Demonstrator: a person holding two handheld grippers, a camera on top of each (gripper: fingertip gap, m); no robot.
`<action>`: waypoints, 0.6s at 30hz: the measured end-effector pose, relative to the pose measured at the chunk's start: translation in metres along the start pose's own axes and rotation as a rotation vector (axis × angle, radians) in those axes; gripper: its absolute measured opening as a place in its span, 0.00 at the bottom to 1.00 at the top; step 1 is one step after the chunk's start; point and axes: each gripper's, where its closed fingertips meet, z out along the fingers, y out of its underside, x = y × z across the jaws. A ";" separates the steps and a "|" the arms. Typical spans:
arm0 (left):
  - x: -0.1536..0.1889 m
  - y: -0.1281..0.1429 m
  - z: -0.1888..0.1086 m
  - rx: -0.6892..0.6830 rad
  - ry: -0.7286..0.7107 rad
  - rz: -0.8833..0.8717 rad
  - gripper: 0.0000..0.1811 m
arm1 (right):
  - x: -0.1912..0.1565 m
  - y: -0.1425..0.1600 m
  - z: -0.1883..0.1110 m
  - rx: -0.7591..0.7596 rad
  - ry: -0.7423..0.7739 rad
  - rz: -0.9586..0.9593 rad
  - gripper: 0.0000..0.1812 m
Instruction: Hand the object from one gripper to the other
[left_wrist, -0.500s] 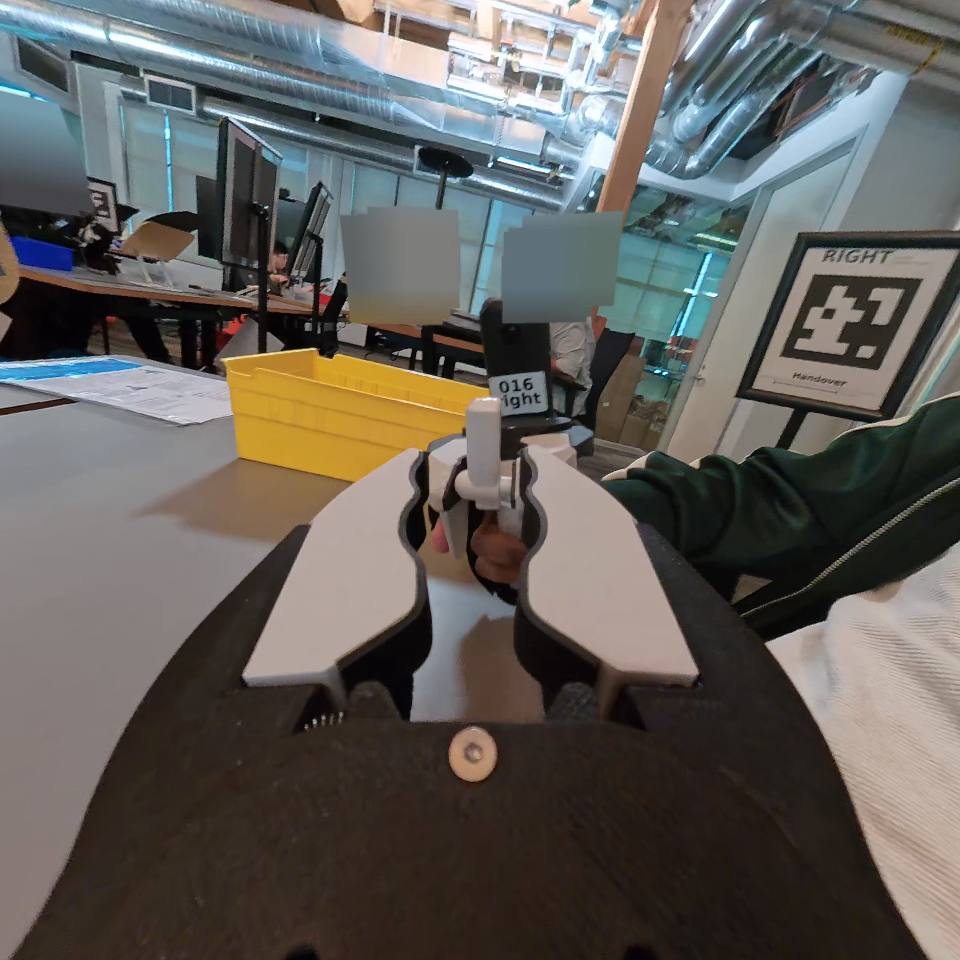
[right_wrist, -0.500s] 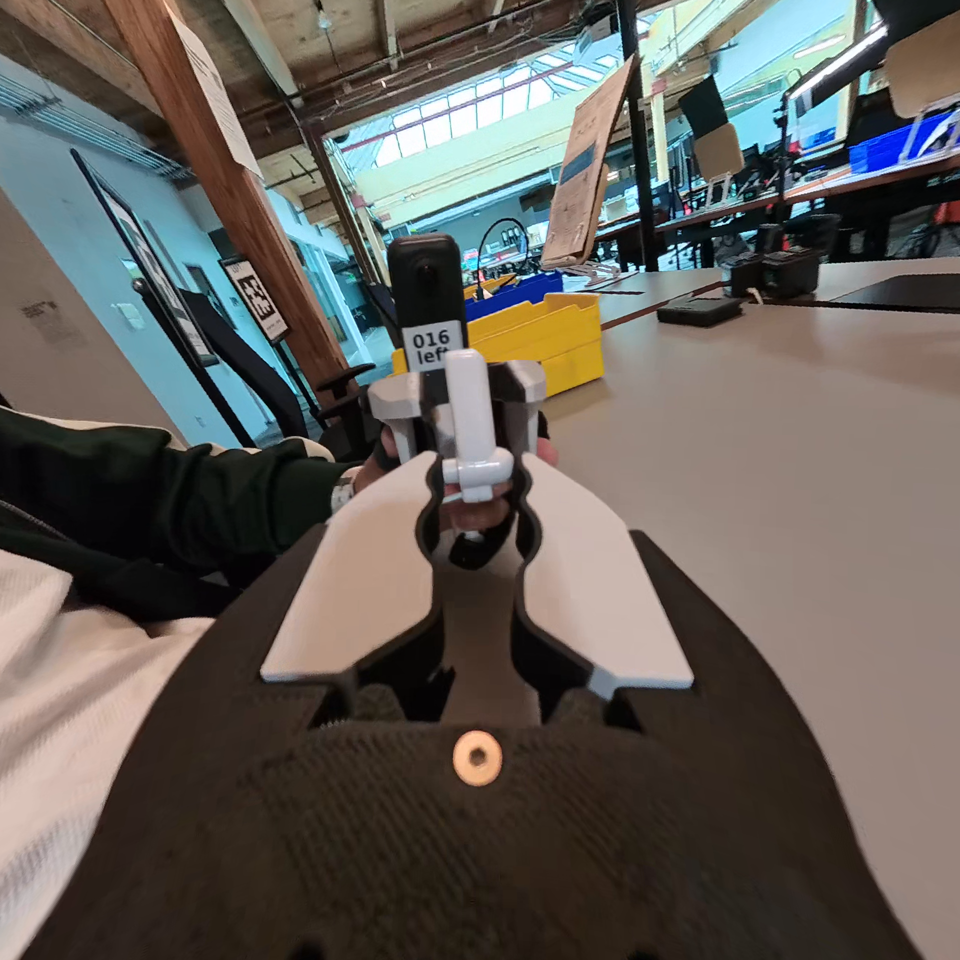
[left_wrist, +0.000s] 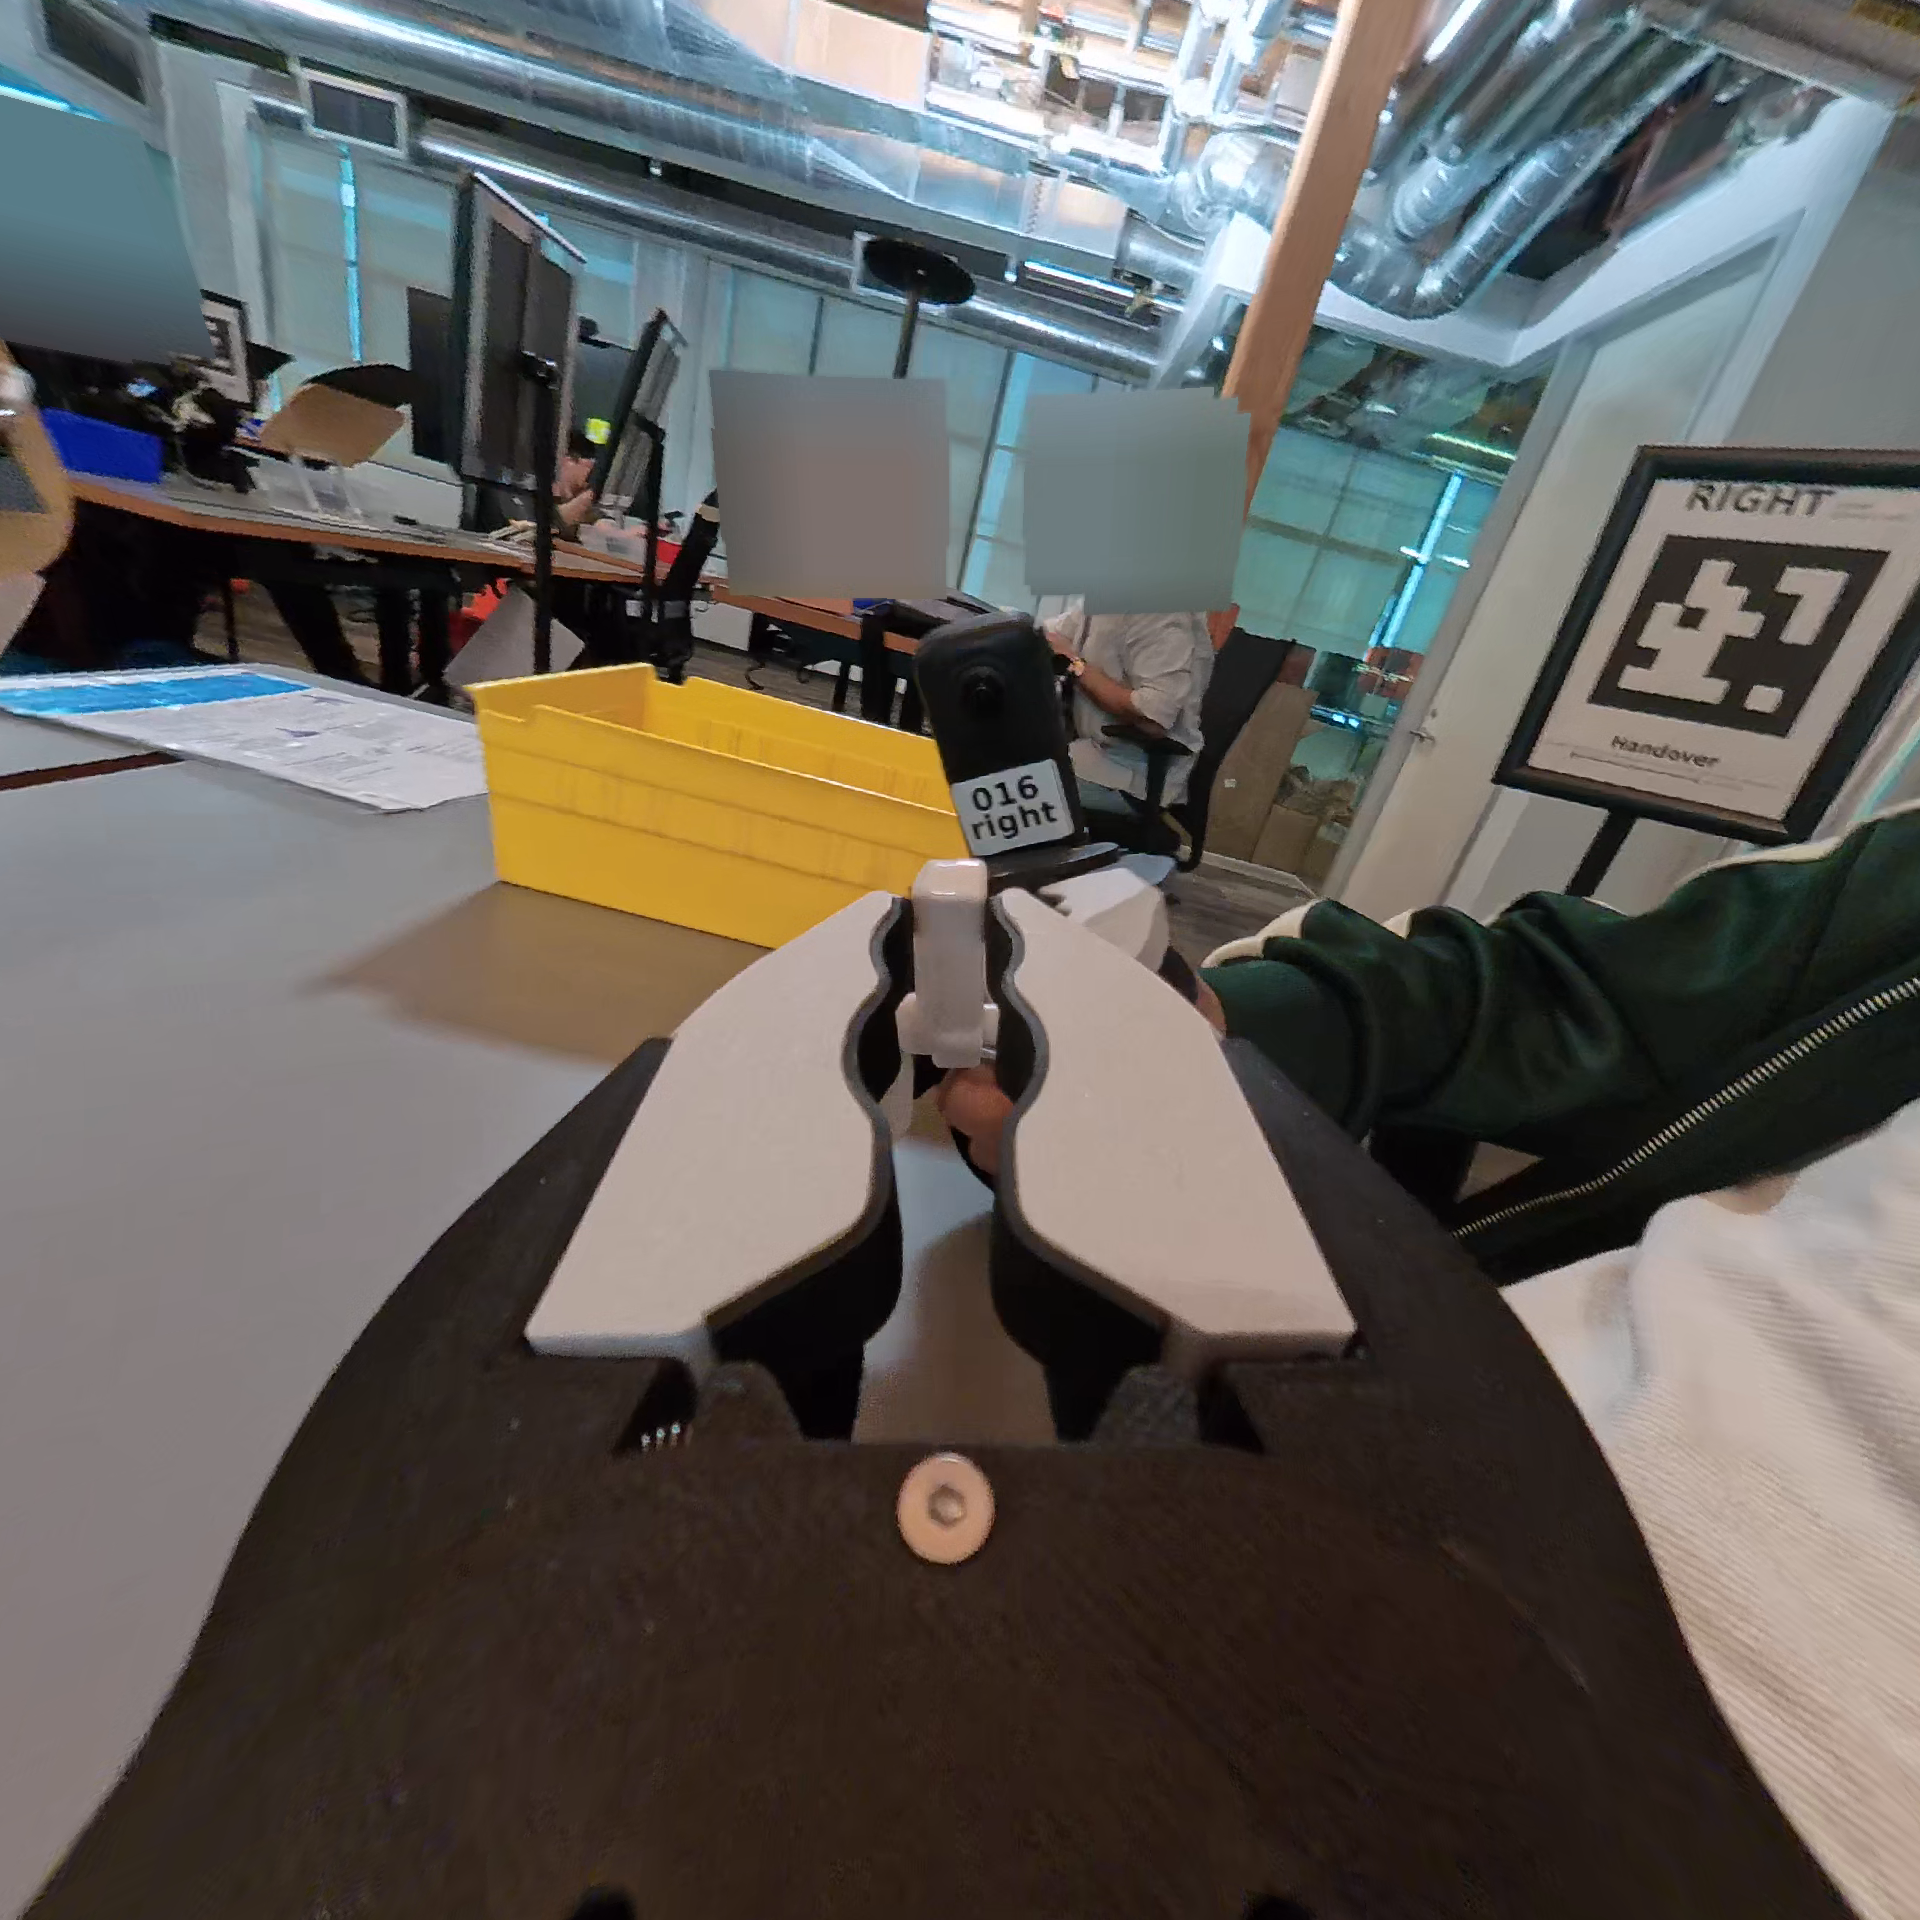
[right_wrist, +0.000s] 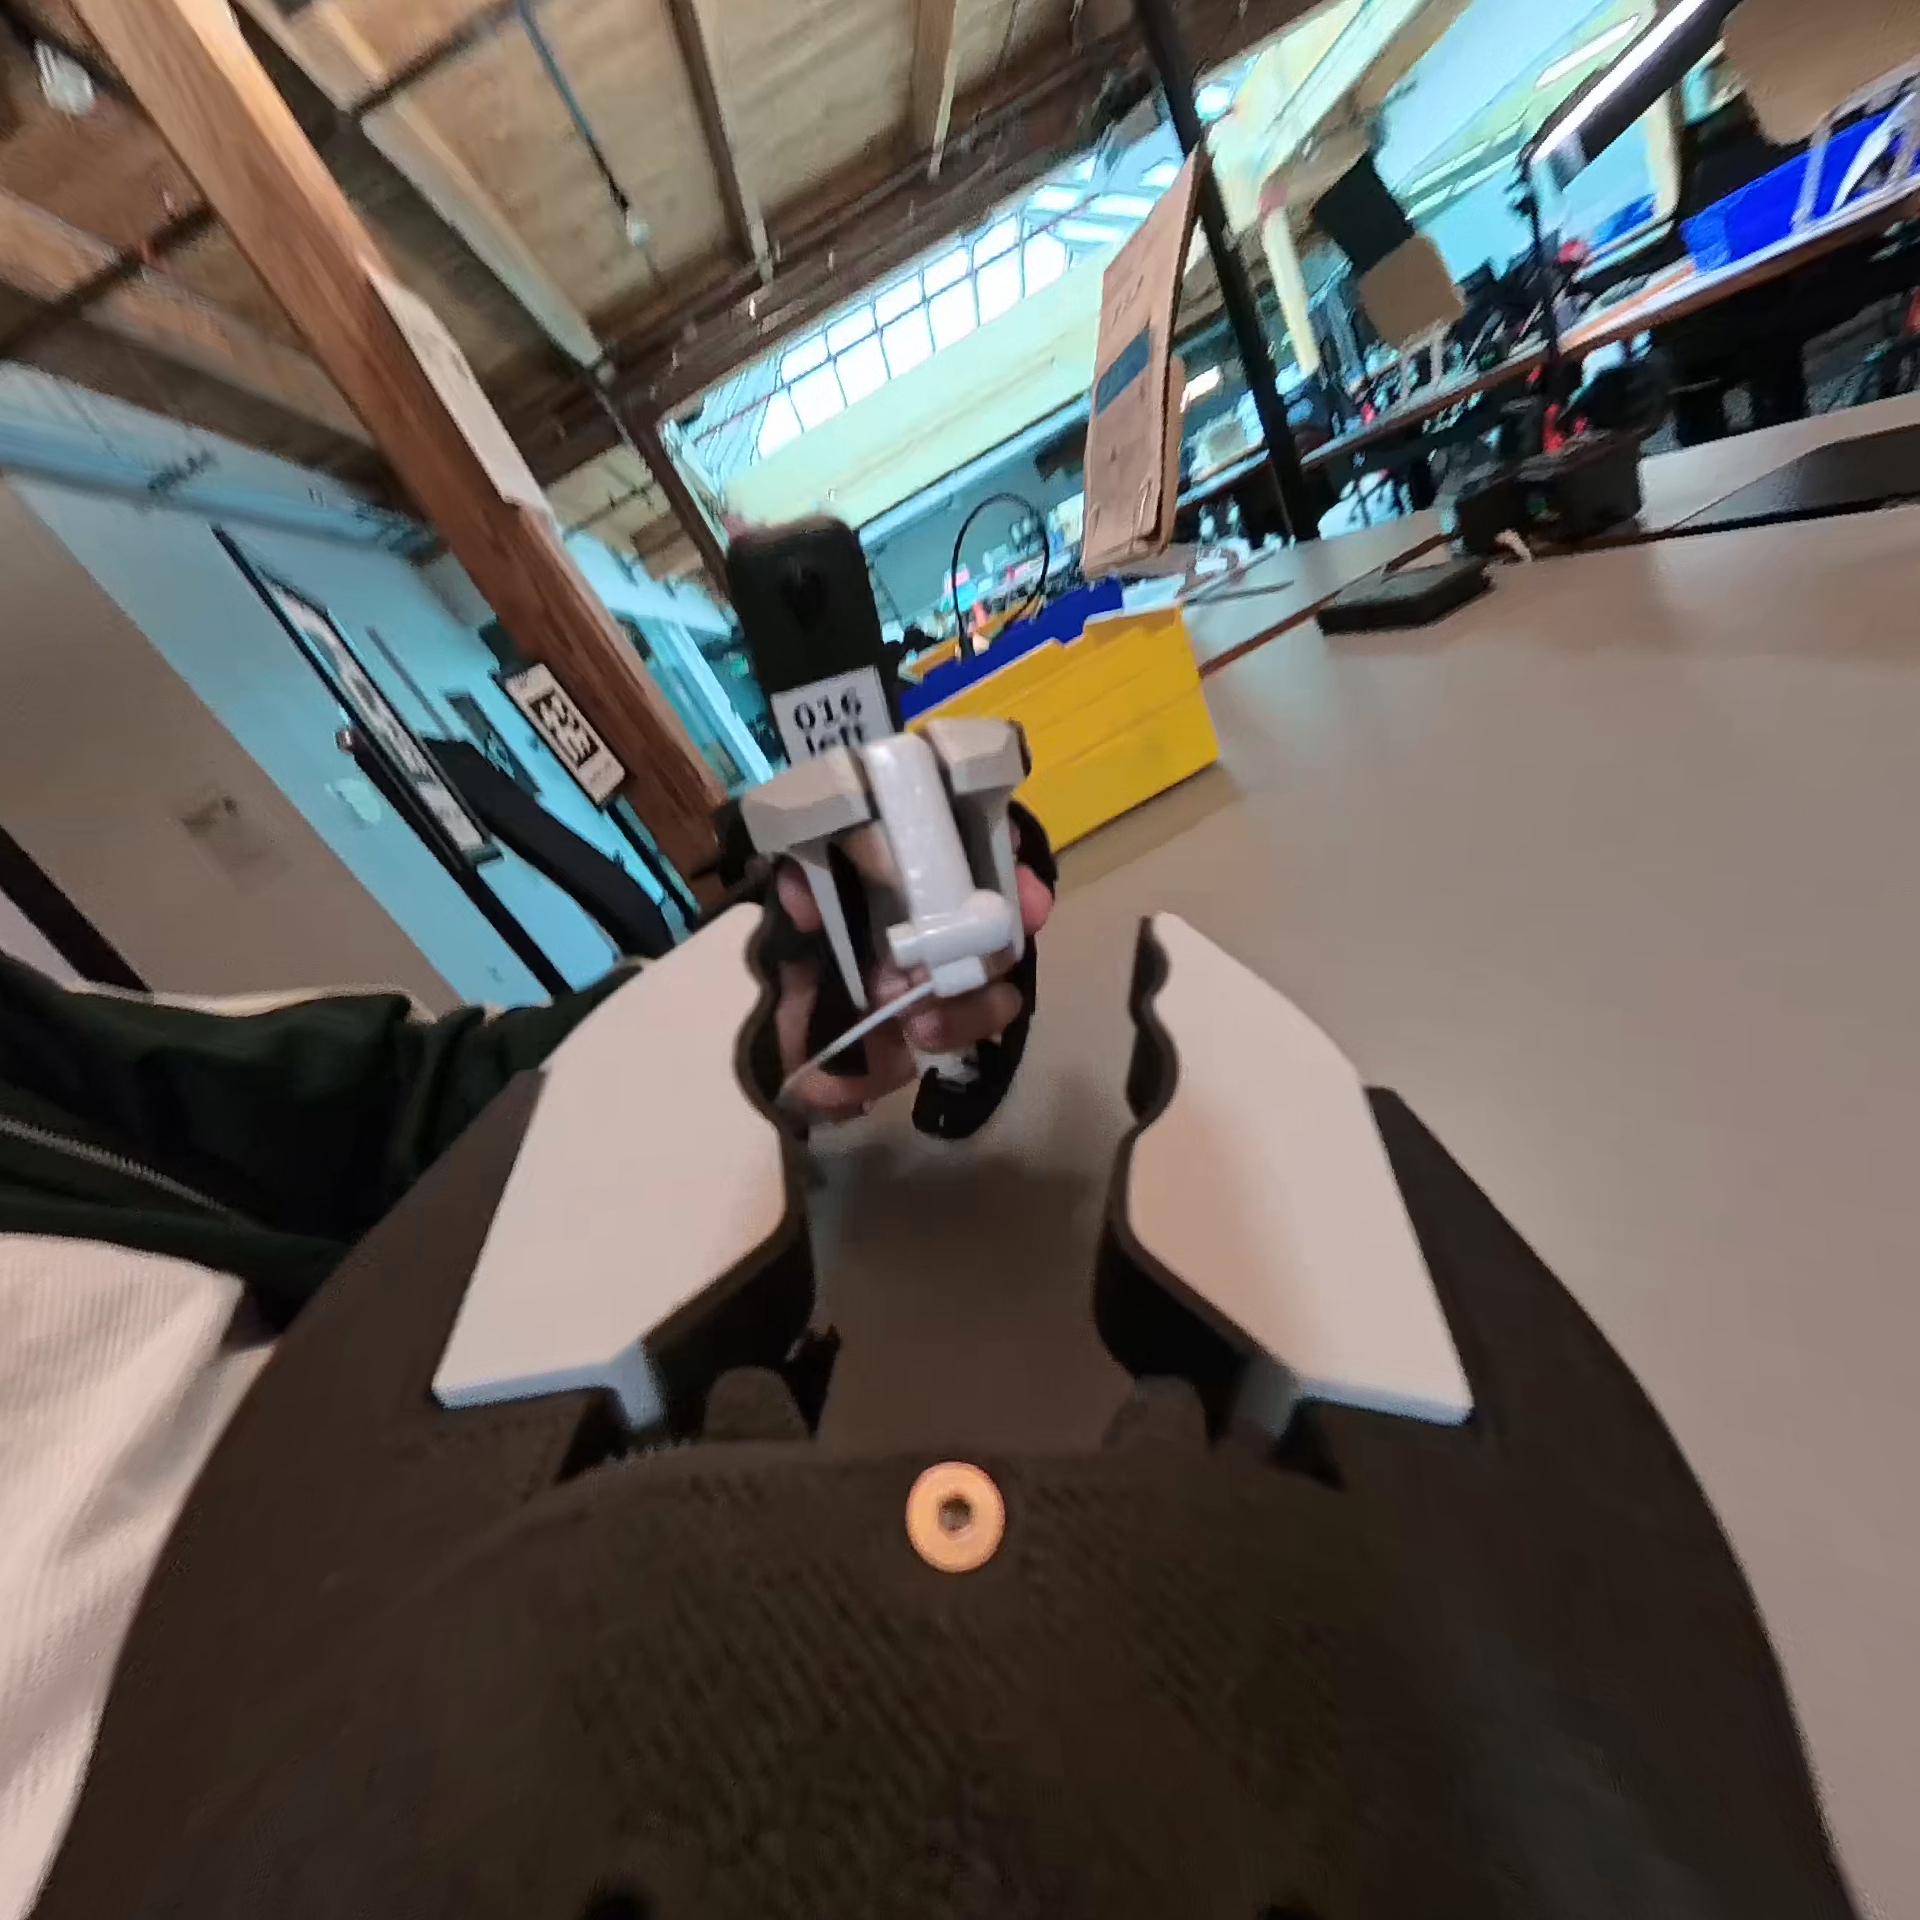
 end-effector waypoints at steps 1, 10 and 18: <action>-0.005 -0.001 -0.003 0.009 -0.026 -0.009 0.07 | 0.002 -0.007 -0.003 0.031 0.007 0.018 0.38; -0.035 -0.008 -0.023 -0.018 -0.220 0.153 0.07 | 0.009 0.021 -0.005 -0.133 -0.041 0.281 0.19; -0.028 0.004 -0.013 -0.096 -0.211 0.243 0.07 | -0.016 0.071 0.010 -0.404 -0.151 0.364 0.10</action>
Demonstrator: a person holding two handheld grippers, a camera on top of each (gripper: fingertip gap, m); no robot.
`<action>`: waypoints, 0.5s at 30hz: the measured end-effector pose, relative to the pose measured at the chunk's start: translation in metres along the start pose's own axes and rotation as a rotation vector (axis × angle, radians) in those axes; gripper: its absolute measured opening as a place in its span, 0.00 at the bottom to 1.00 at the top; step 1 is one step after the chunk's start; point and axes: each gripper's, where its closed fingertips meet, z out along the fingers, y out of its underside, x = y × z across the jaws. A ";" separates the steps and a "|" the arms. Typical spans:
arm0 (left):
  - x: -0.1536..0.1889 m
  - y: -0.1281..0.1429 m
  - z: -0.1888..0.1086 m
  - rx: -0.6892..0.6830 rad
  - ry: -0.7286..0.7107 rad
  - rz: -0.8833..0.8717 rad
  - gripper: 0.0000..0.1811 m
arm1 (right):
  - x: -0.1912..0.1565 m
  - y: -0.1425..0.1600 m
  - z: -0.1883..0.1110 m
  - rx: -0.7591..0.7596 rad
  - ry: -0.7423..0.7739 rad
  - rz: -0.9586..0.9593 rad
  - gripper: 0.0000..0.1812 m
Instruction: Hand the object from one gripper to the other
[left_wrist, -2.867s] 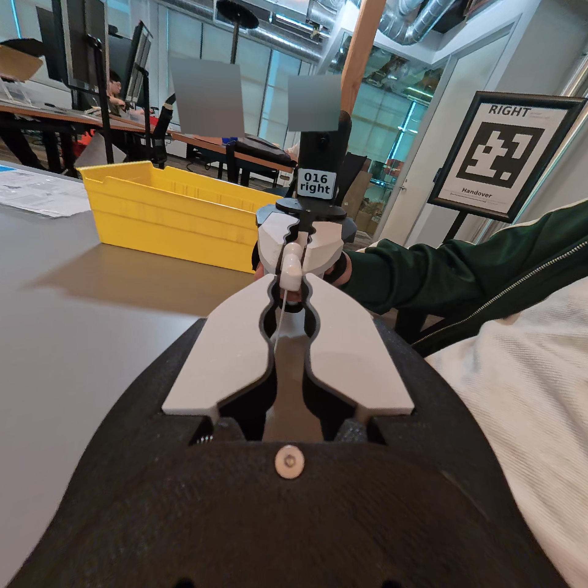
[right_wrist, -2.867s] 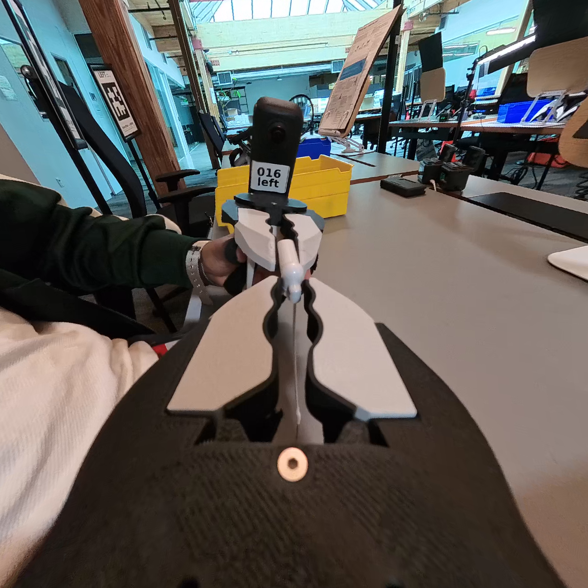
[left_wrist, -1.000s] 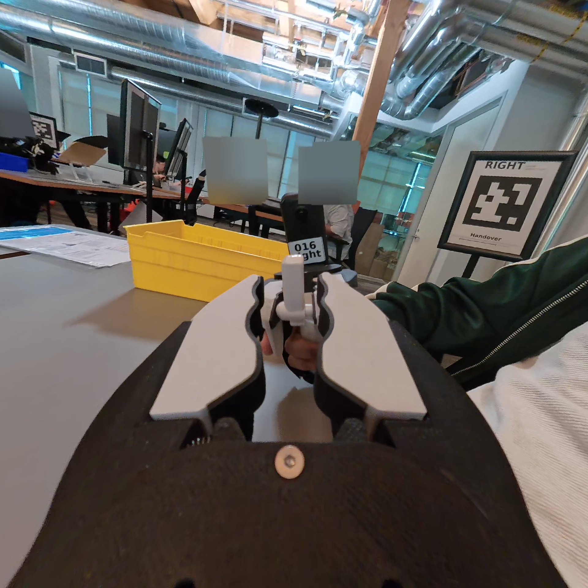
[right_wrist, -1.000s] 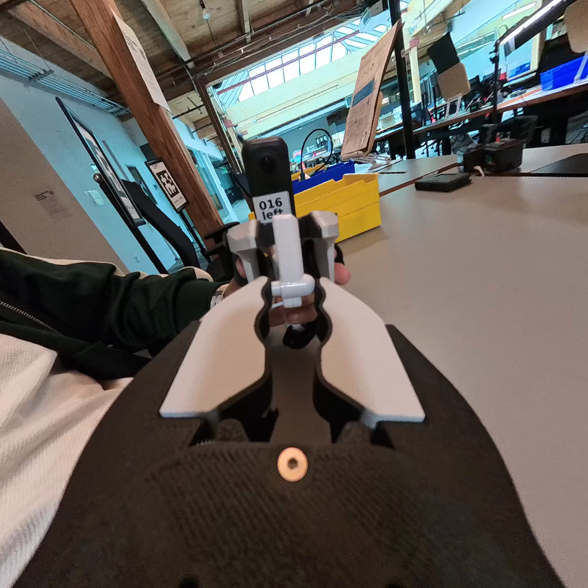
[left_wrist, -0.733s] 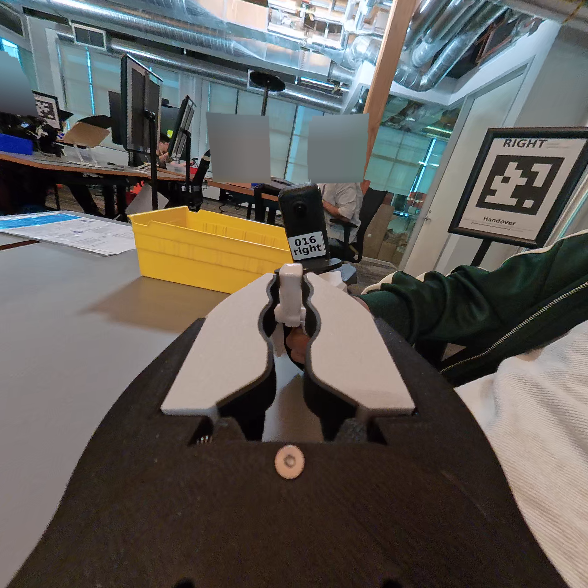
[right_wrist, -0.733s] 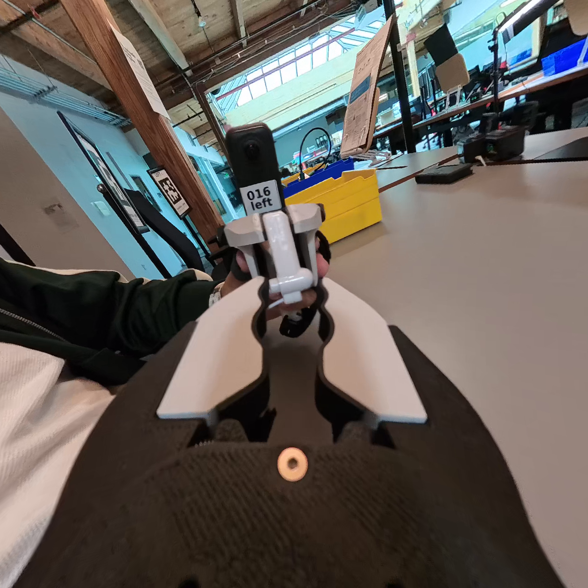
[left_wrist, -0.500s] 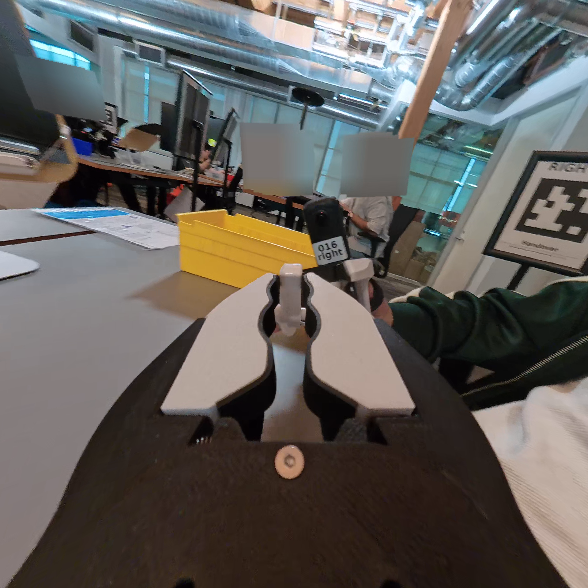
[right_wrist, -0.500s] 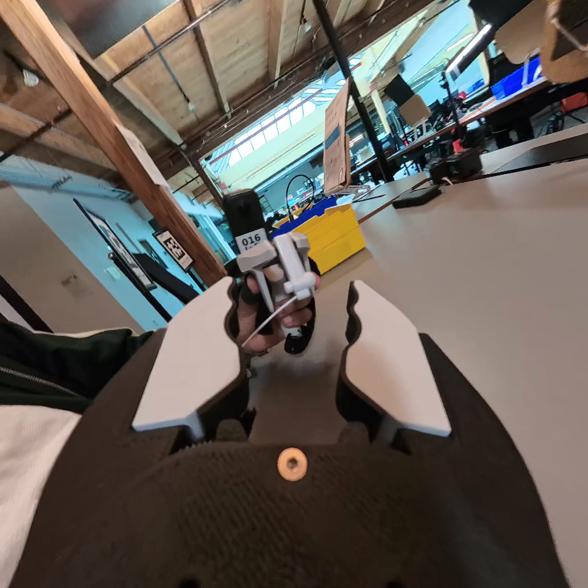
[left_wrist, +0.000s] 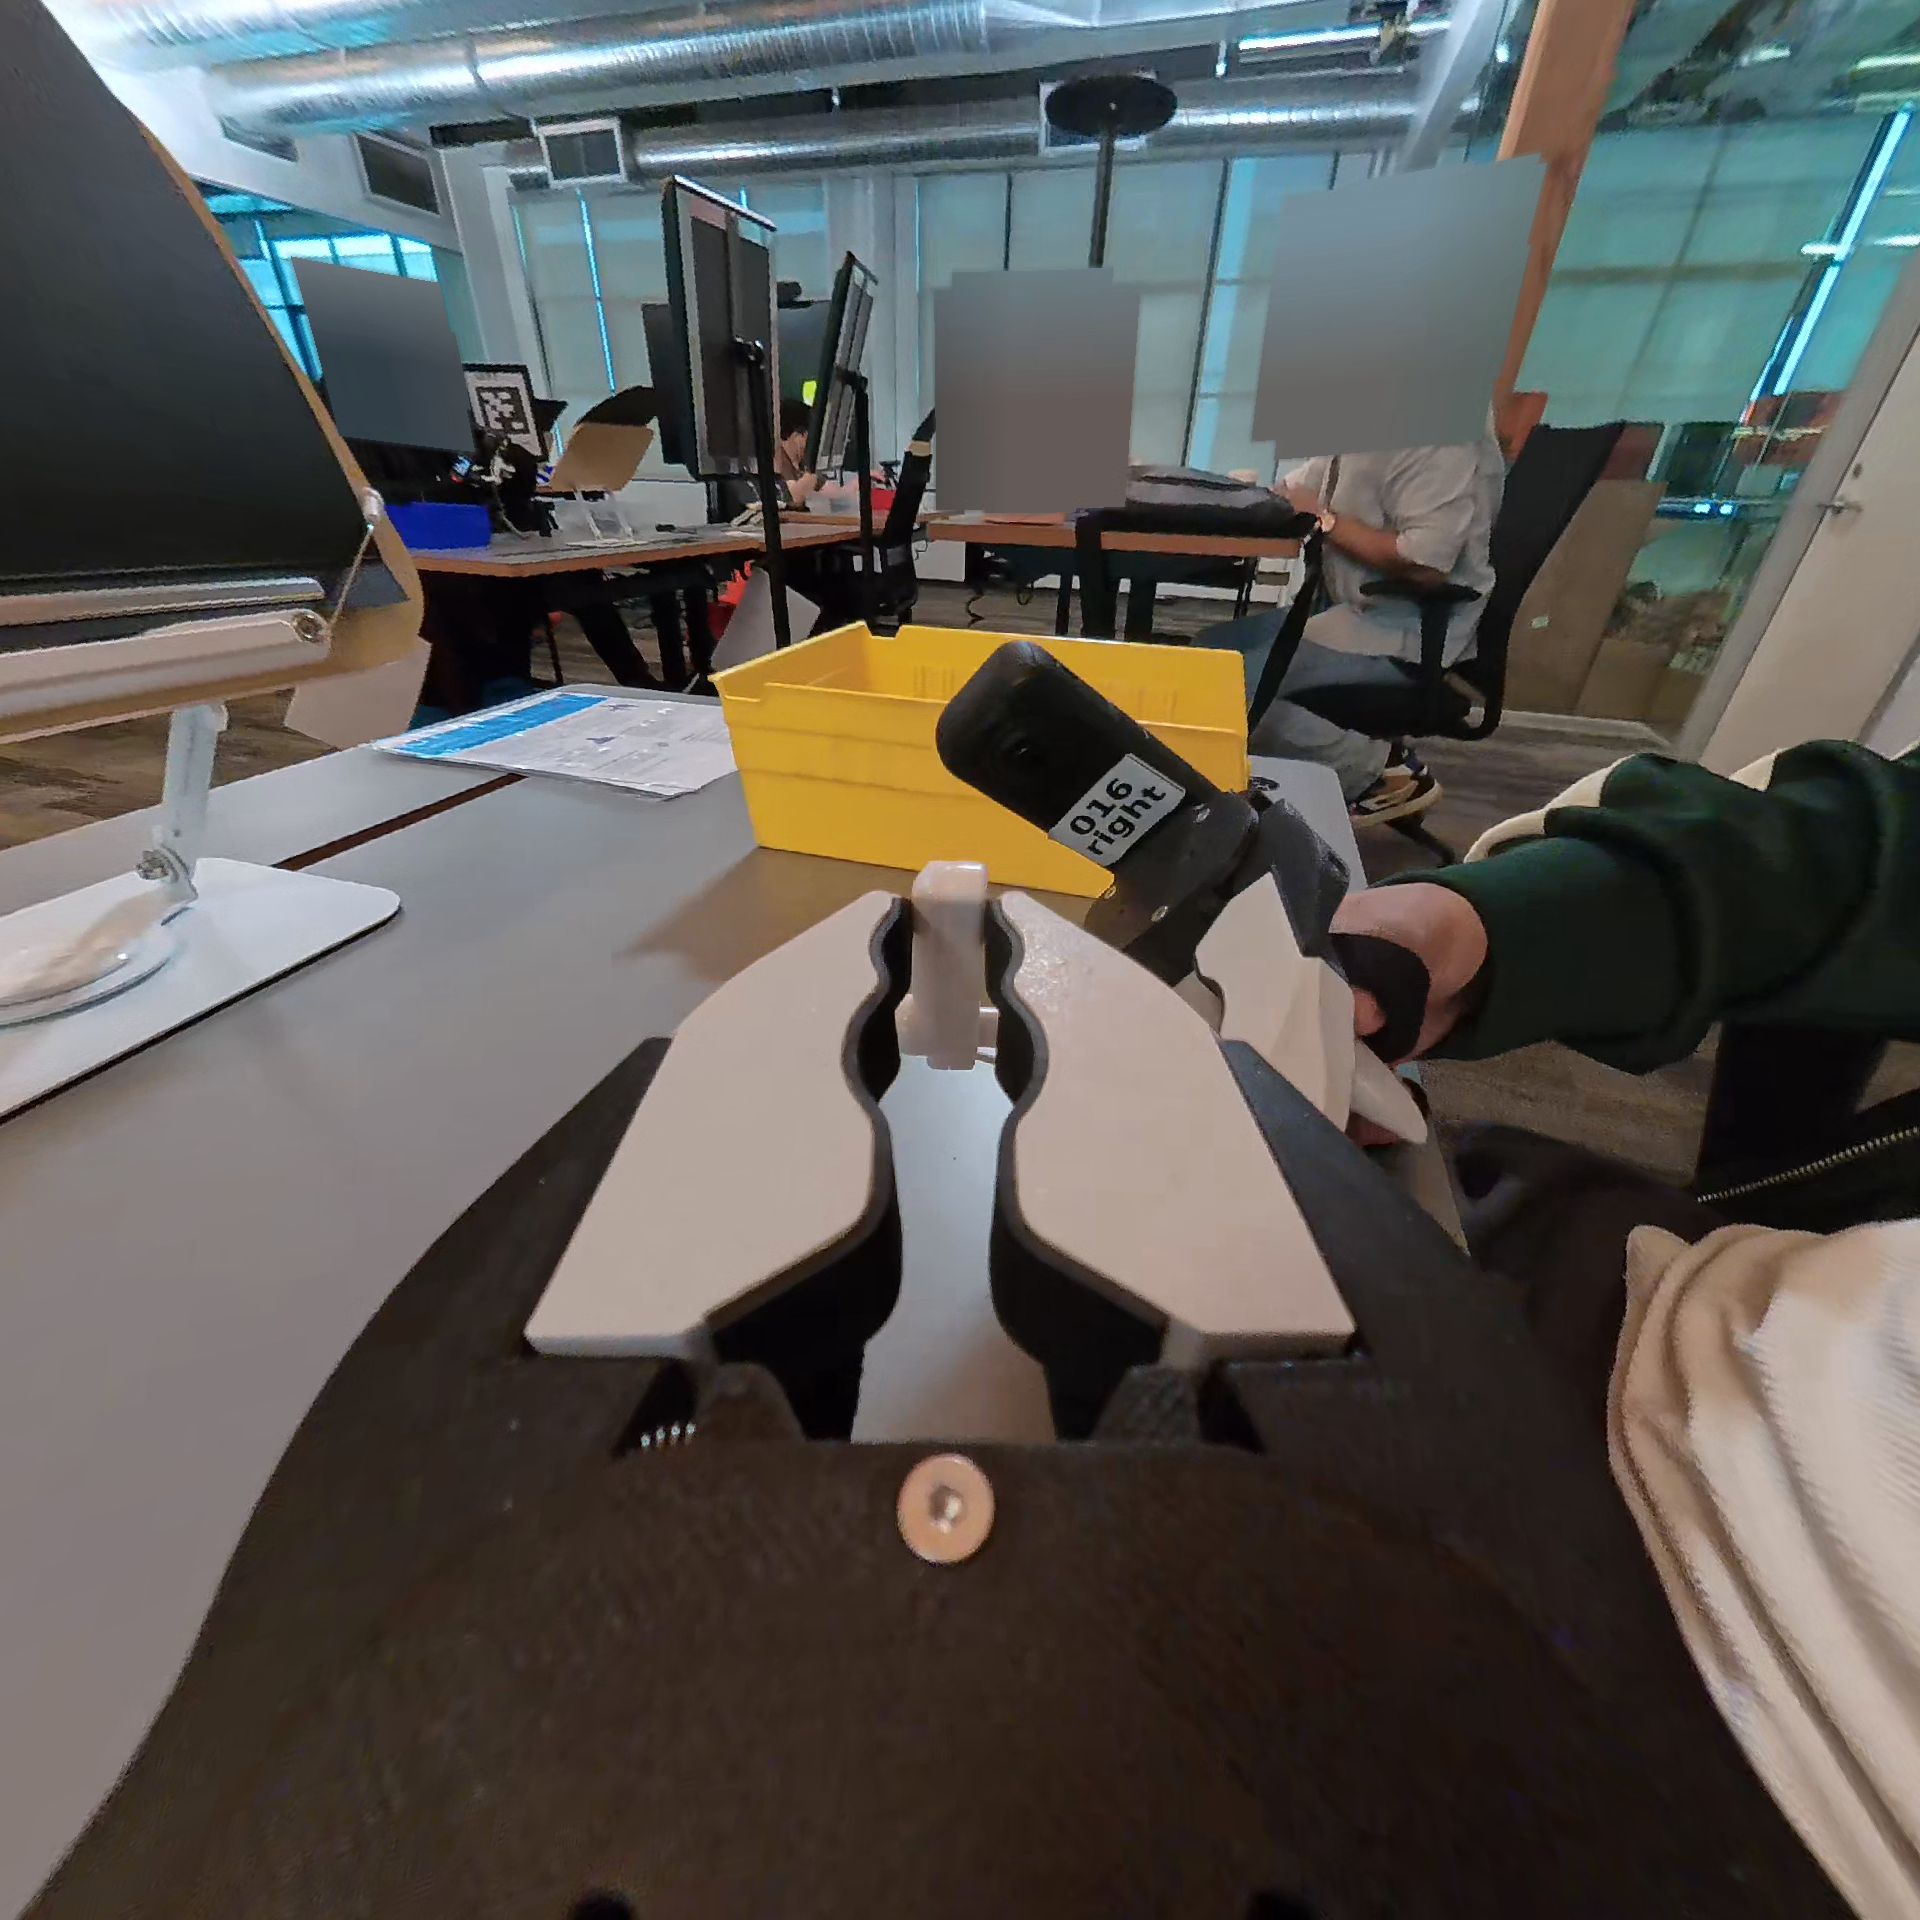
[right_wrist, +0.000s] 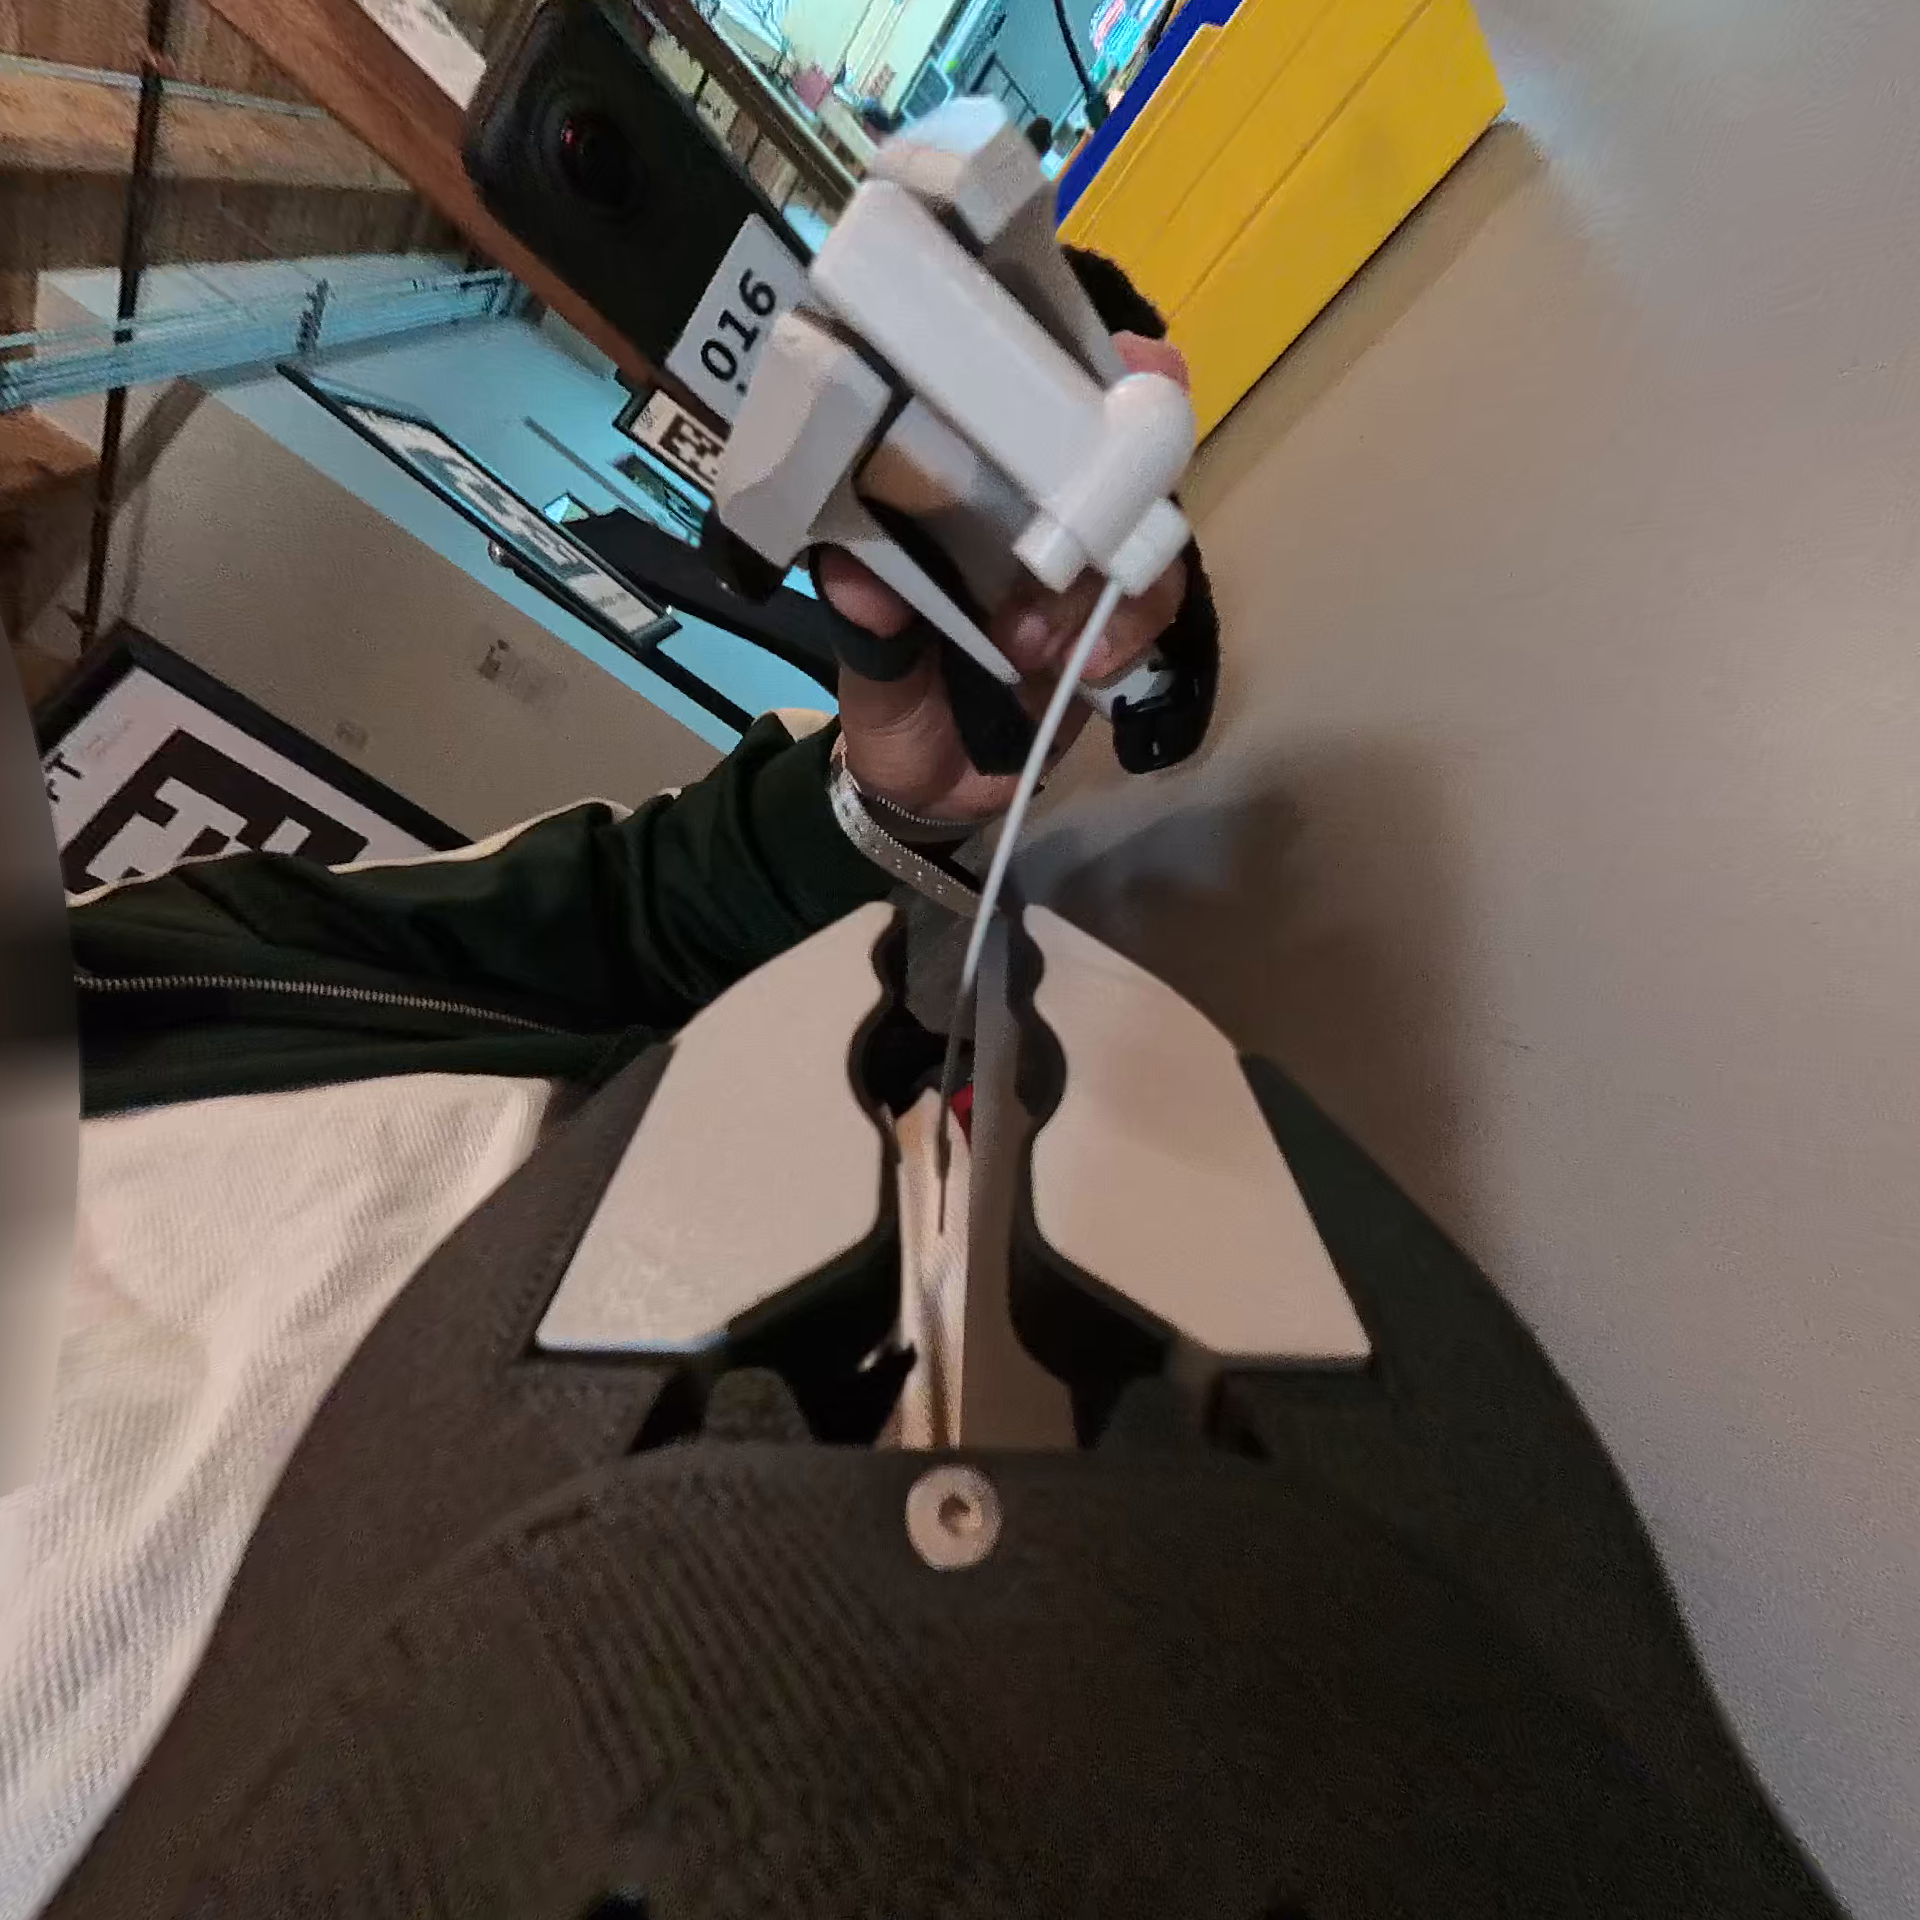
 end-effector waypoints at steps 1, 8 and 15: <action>0.001 0.000 0.001 -0.002 0.004 0.000 0.07 | -0.001 0.001 0.000 -0.007 0.005 -0.015 0.06; -0.001 -0.002 -0.001 0.019 0.008 -0.020 0.07 | 0.002 -0.010 -0.008 0.065 0.001 -0.008 0.12; -0.015 -0.006 -0.010 0.040 -0.063 -0.017 0.07 | 0.002 -0.008 -0.010 0.042 -0.026 0.021 0.15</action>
